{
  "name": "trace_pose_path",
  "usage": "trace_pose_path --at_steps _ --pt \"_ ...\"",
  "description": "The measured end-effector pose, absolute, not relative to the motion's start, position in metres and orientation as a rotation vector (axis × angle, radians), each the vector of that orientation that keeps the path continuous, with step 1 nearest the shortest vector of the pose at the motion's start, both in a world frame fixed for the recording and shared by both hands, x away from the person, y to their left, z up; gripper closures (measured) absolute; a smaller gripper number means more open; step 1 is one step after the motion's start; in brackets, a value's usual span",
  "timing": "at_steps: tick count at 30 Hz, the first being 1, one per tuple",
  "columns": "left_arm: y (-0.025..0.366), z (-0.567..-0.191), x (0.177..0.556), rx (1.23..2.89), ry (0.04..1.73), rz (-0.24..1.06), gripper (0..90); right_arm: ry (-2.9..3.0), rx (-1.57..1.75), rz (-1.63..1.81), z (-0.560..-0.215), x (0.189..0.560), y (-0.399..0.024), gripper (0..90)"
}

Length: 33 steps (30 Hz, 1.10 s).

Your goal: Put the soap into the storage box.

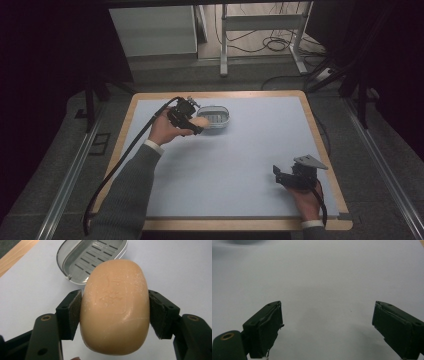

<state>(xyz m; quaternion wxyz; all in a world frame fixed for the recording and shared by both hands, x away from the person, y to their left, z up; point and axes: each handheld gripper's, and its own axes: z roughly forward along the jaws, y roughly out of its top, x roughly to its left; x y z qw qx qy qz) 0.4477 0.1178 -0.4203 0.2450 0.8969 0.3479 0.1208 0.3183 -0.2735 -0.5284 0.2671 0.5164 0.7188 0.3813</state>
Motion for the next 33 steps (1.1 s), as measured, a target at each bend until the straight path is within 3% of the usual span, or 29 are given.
trace_pose_path --at_steps 33 --pt "0.097 -0.436 0.494 2.443 0.981 0.295 33.8 1.943 1.4 1.032 -0.528 0.319 -0.274 9.9"
